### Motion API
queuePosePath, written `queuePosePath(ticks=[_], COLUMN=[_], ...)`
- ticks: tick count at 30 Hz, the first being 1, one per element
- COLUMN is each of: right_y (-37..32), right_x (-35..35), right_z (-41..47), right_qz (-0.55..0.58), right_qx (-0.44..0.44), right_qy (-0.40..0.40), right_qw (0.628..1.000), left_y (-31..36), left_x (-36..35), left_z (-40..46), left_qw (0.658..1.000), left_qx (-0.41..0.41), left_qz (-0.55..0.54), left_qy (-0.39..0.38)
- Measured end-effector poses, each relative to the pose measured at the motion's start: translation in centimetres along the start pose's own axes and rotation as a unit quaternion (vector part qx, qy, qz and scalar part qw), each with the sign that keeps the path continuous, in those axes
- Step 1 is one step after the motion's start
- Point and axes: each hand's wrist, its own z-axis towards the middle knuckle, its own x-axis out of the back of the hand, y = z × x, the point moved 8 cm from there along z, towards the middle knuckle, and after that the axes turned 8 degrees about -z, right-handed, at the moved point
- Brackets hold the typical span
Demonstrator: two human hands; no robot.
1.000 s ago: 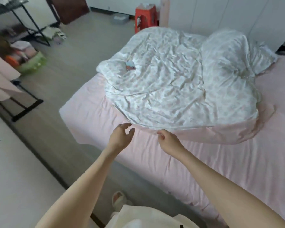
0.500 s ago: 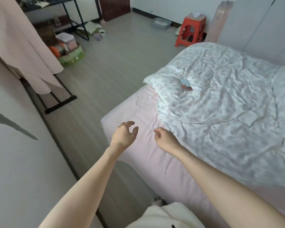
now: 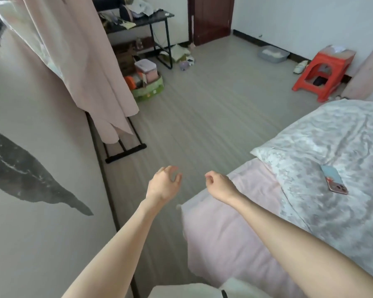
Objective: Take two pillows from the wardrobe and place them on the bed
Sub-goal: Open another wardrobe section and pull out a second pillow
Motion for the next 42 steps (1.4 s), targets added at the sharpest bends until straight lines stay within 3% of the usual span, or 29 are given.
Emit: queuePosePath(ticks=[7, 13, 17, 27, 42], right_y=[-11.1, -16.8, -19.9, -11.5, 4.9], right_x=[-2.3, -4.5, -2.2, 3.5, 25.0], right_z=[14.6, 25.0, 32.4, 46.4, 71.2], right_qz=[-0.026, -0.015, -0.002, 0.033, 0.091], right_qx=[0.042, 0.016, -0.011, -0.160, -0.284], right_qy=[-0.006, 0.008, 0.039, 0.077, 0.153], right_qw=[0.999, 1.000, 0.999, 0.984, 0.942], left_y=[-8.3, -13.0, -12.9, -5.2, 20.7], left_x=[8.1, 13.1, 16.0, 8.0, -5.4], left_z=[12.5, 23.2, 33.5, 53.3, 85.6], left_qw=[0.999, 0.999, 0.998, 0.980, 0.941], left_qx=[0.039, 0.008, -0.009, -0.091, -0.209], left_qz=[0.028, 0.046, 0.049, 0.049, 0.061], left_qy=[0.009, -0.016, -0.040, -0.169, -0.259])
